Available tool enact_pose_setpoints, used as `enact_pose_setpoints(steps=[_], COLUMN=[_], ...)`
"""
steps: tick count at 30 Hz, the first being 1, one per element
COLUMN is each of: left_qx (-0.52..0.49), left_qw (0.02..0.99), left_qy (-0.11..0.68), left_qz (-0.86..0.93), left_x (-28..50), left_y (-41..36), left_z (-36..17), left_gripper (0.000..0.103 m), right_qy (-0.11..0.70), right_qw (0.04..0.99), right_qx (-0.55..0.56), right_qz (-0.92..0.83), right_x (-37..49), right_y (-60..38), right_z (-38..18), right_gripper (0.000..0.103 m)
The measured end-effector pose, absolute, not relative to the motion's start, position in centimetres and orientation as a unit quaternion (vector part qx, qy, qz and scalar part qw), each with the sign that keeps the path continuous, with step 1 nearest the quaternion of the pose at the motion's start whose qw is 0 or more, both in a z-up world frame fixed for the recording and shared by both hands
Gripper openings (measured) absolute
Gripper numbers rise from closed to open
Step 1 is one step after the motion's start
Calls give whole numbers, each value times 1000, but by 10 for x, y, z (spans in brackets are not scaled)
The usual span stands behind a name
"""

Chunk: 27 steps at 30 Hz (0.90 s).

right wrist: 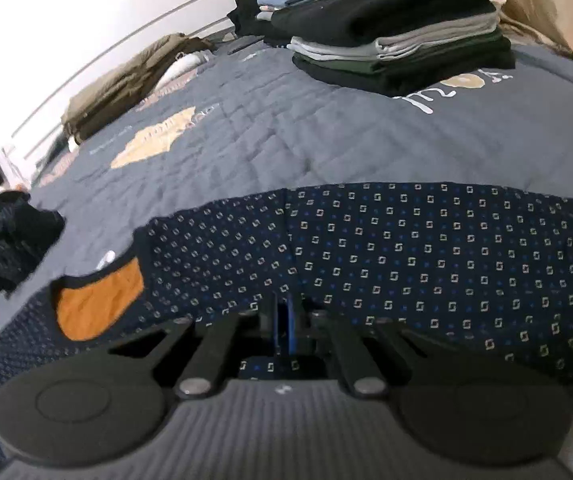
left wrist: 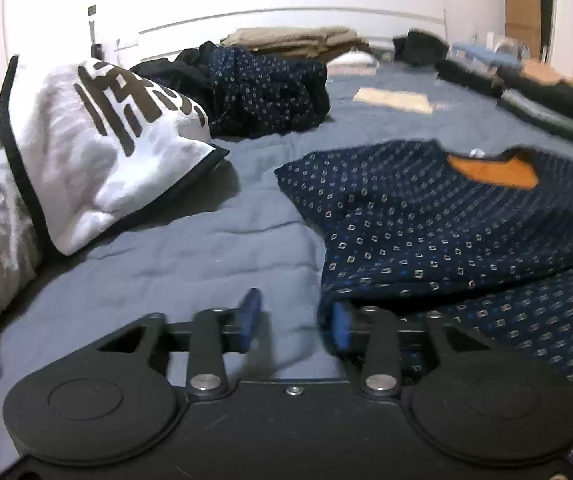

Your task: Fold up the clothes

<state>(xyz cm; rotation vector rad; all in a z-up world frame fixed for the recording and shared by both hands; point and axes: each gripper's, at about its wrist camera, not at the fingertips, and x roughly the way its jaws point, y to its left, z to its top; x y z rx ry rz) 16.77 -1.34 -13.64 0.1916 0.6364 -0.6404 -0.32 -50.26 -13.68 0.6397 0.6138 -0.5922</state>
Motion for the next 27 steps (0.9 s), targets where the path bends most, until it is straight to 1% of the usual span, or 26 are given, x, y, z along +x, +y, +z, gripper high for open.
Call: enact_pose_setpoints(steps=[3,5,7,9,10,11,13,17,19,21,22,23,27], left_qx=[85,95,78,60,48,36,1,-68,-102,-105,-102,-99,-118], left_qw=[880,880,883,887,889,891,893,894,889,884,883,883,878], left_qy=[324,318,308,299,294,289,282,267,266,268,270,272,262], left_qz=[-338,-339,-345,-348,-348,-347,-351,-353,-359,-369,-369,-370,-383], left_x=[156,143,130,115,107,98,76,34,23,21,21,22,25], left_y=[-6,-4,-1,-4,-6,-7,-11,-14,-16,-22,-26,-30,-27], left_z=[-132,-125,-112,-97,-90,-82,-69,-59,-64,-66,-65,-64,-60], left_gripper=[47,51,54,55,58,62,64,75,75,75,75,75,75], right_qy=[315,315,315,311,312,318,329,319,309,299,294,289,269], right_qw=[861,866,870,878,881,881,880,882,883,883,884,884,885], right_qx=[296,285,273,262,259,262,269,283,291,298,302,306,321], right_qz=[-266,-265,-263,-252,-244,-233,-212,-203,-203,-203,-203,-203,-203], right_x=[-4,-11,-18,-28,-33,-34,-38,-45,-48,-51,-53,-55,-61], right_y=[-503,-502,-501,-494,-490,-486,-479,-477,-478,-478,-479,-479,-480], right_z=[-132,-121,-110,-100,-97,-99,-103,-105,-105,-106,-106,-106,-107], right_gripper=[6,10,13,22,32,39,43,45,45,36,19,11,7])
